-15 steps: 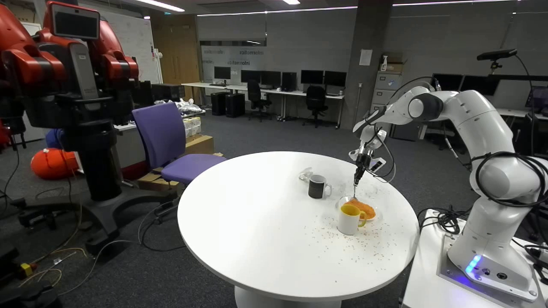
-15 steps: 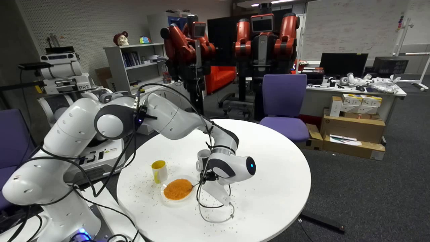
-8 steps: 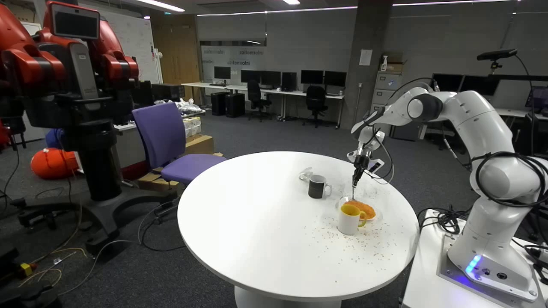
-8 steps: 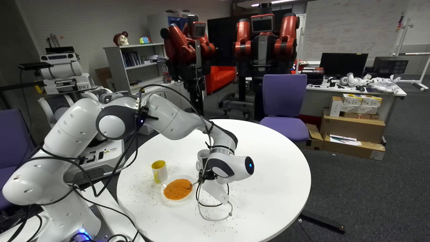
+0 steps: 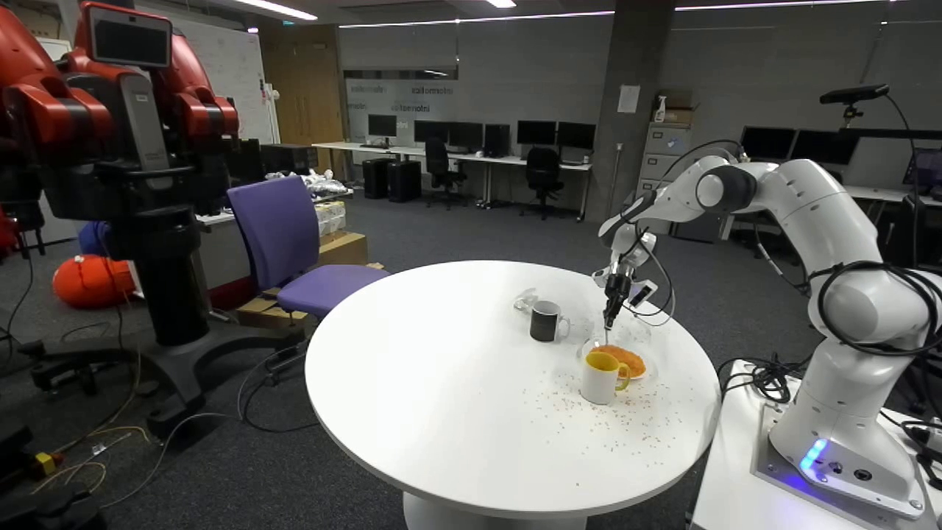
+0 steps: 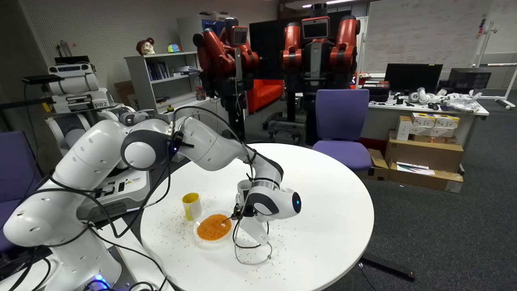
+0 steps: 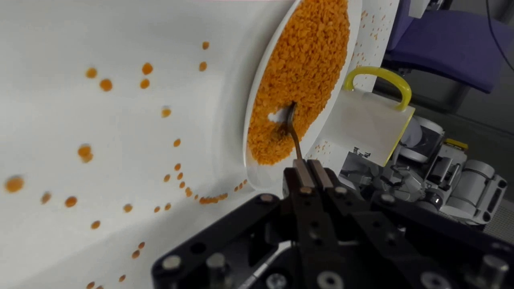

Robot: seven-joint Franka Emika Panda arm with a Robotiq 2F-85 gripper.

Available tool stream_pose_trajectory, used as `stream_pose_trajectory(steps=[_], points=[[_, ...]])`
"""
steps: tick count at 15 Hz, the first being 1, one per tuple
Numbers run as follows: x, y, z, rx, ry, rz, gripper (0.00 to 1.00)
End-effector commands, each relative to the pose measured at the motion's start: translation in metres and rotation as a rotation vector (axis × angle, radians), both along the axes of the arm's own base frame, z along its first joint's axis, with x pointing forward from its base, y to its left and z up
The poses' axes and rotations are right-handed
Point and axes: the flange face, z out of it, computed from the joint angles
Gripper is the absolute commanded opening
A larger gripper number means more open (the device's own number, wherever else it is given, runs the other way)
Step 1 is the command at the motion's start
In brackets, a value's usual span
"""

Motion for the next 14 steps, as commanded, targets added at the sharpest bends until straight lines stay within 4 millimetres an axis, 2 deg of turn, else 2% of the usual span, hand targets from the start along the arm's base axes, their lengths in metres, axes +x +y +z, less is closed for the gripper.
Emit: stream_pose_trajectory(steps=[1,14], points=[[-0.005,0.001,0.0,0.086,0.002,0.019,0.01],[-0.027,-0.024,0.006,0.204,0.042,-0.056,0.01]])
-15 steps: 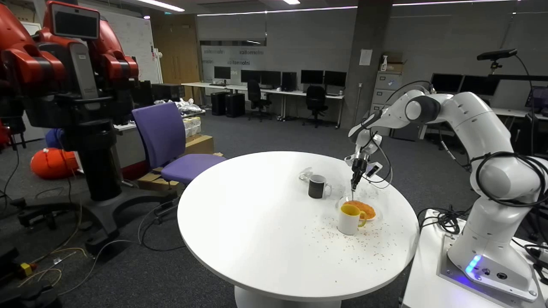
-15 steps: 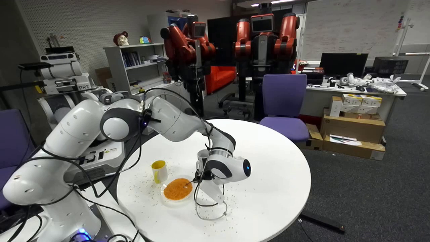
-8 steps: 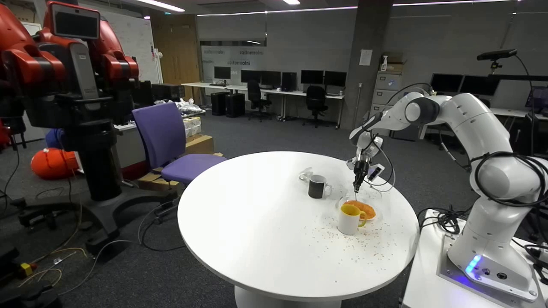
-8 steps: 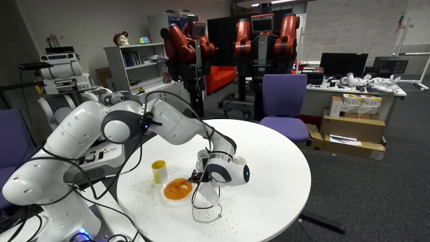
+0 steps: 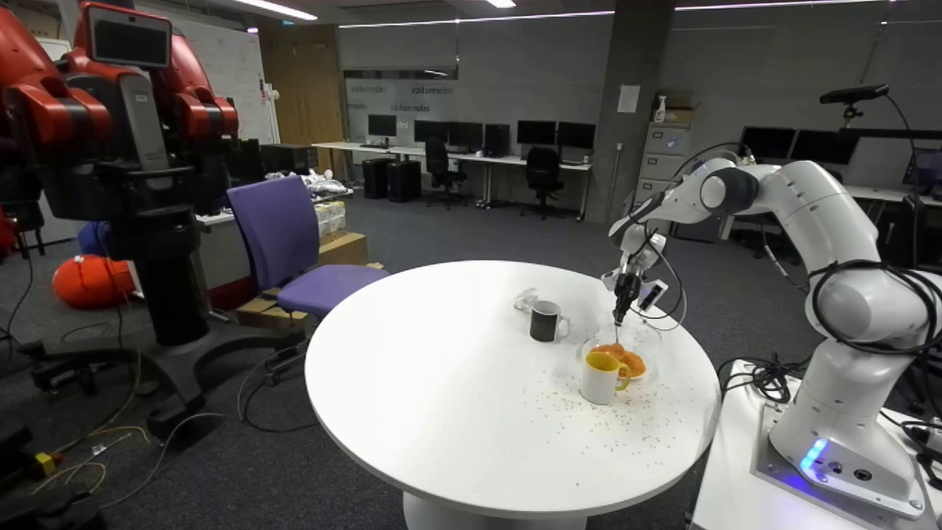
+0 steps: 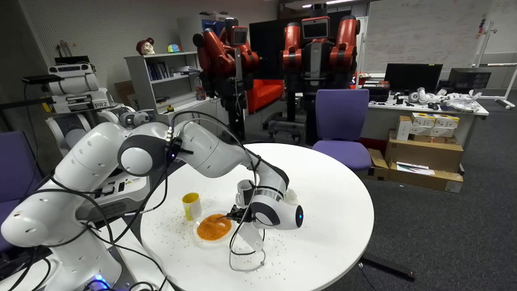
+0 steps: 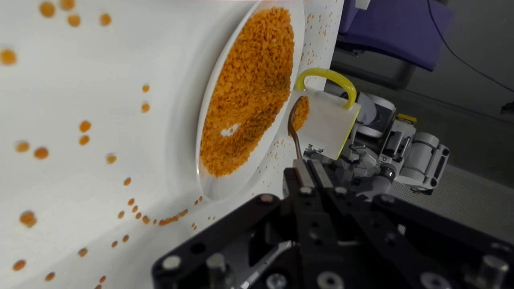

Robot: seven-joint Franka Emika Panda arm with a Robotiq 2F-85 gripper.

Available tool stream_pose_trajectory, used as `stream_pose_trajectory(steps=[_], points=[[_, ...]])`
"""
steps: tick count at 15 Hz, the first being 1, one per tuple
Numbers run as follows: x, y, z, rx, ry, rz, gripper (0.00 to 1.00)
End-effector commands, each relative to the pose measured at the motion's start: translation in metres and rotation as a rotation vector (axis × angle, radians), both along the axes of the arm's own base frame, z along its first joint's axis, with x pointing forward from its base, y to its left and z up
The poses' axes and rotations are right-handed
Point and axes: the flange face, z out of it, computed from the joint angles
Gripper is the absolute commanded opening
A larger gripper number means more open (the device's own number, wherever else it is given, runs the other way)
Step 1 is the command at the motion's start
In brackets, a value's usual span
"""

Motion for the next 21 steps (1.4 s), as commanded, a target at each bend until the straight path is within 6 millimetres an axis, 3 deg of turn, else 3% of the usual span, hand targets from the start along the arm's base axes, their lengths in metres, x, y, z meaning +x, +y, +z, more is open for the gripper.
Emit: stream_pose_trajectory(steps=[1,10,21], points=[[0.0,-0.01,0.006,0.062,-0.006,-0.031,0.01],[0.012,-0.002,0.025,0.043,0.009,-0.049,0.01],[0.044,0.042,0.066,0.039,0.054,0.048,0.01]])
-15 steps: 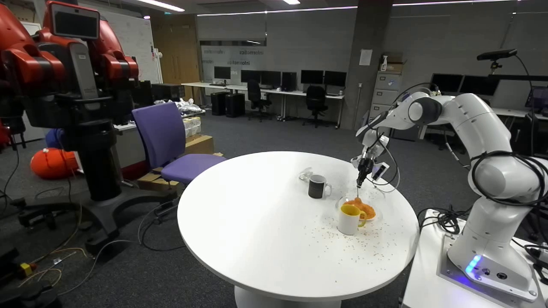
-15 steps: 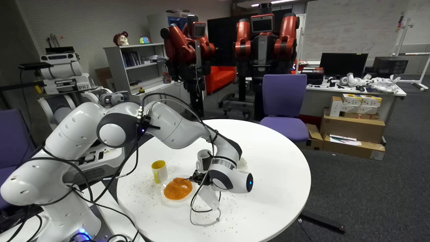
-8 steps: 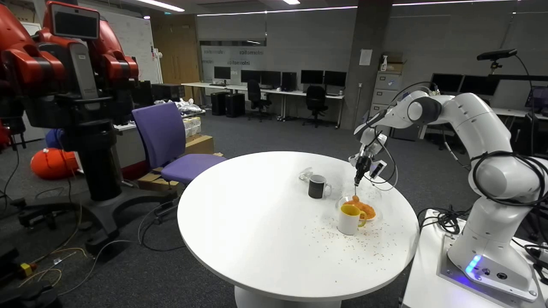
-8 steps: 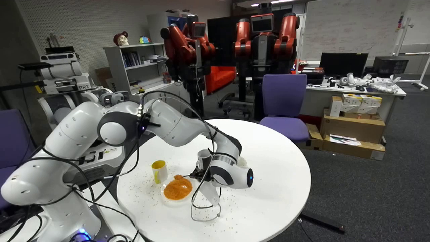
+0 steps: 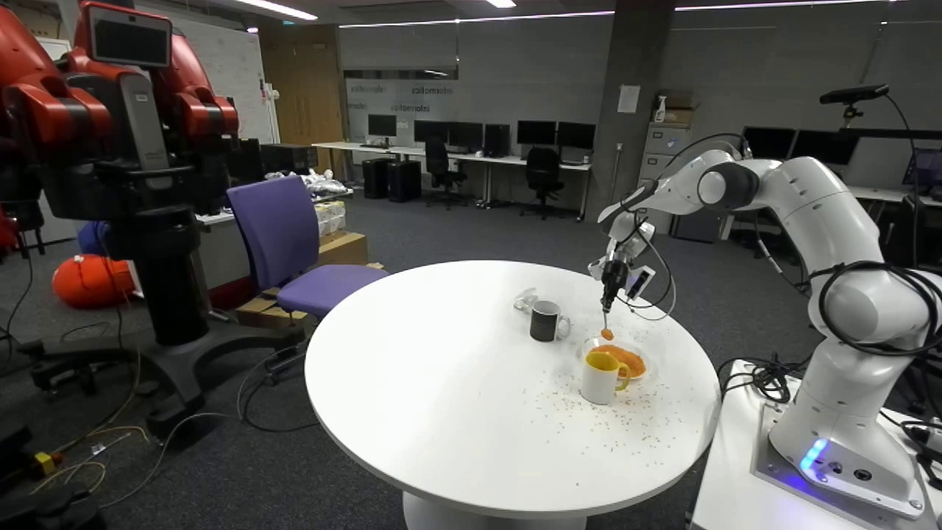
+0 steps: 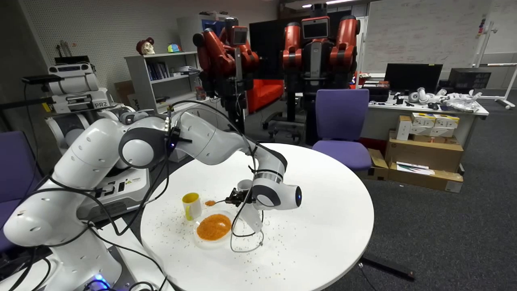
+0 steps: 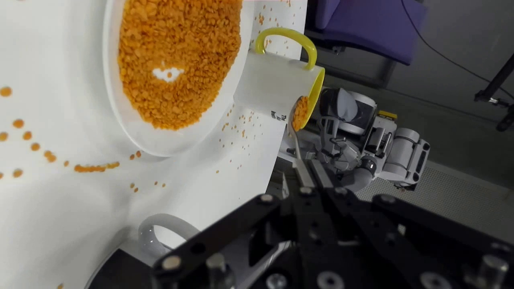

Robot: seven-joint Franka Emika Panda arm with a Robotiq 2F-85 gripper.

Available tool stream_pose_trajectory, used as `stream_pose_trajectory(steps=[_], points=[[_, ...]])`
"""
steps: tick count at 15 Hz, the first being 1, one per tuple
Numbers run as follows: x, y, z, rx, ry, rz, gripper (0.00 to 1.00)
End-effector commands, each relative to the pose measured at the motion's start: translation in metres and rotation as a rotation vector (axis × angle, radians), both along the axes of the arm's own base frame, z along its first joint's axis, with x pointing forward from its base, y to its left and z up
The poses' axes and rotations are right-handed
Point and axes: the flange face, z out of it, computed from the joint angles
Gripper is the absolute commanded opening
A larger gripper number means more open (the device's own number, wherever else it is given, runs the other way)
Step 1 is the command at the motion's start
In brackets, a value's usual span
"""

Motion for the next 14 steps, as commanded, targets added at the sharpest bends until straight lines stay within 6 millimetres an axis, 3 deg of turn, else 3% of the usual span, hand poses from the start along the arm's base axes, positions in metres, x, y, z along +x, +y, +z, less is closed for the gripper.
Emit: stream_pose_trajectory(steps=[1,14], points=[[0.008,0.012,0.024,0.006,0.025,0.025,0.01],[0.031,0.06,0.036,-0.021,0.059,0.107,0.01]])
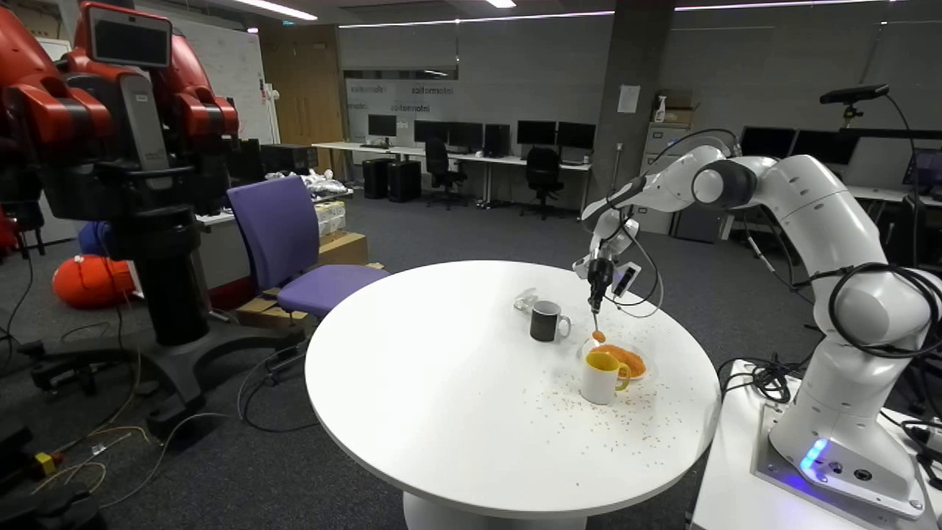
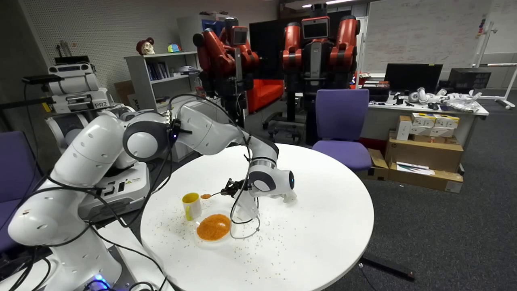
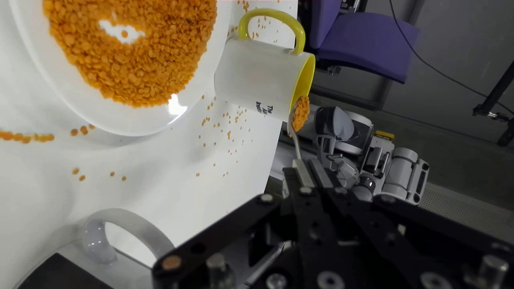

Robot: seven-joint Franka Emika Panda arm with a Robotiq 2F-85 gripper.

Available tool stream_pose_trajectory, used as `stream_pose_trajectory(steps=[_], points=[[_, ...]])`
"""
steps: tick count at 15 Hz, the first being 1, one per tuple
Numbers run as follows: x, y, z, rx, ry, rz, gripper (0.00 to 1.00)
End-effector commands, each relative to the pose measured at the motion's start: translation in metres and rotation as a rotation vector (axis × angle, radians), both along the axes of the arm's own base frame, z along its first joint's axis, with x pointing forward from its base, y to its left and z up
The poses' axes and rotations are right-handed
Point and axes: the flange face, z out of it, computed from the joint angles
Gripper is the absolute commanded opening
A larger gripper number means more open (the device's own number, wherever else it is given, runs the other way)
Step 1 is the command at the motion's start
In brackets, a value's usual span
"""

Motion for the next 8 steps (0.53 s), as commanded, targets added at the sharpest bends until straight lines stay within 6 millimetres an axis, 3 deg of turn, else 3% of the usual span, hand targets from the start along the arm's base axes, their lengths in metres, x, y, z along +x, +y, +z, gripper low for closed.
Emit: stream_pose_trajectory(steps=[1,8], points=[[0.003,0.01,0.022,0.001,0.039,0.029,0.01],[0.006,0.031,0.03,0.007,0.066,0.078,0.01]])
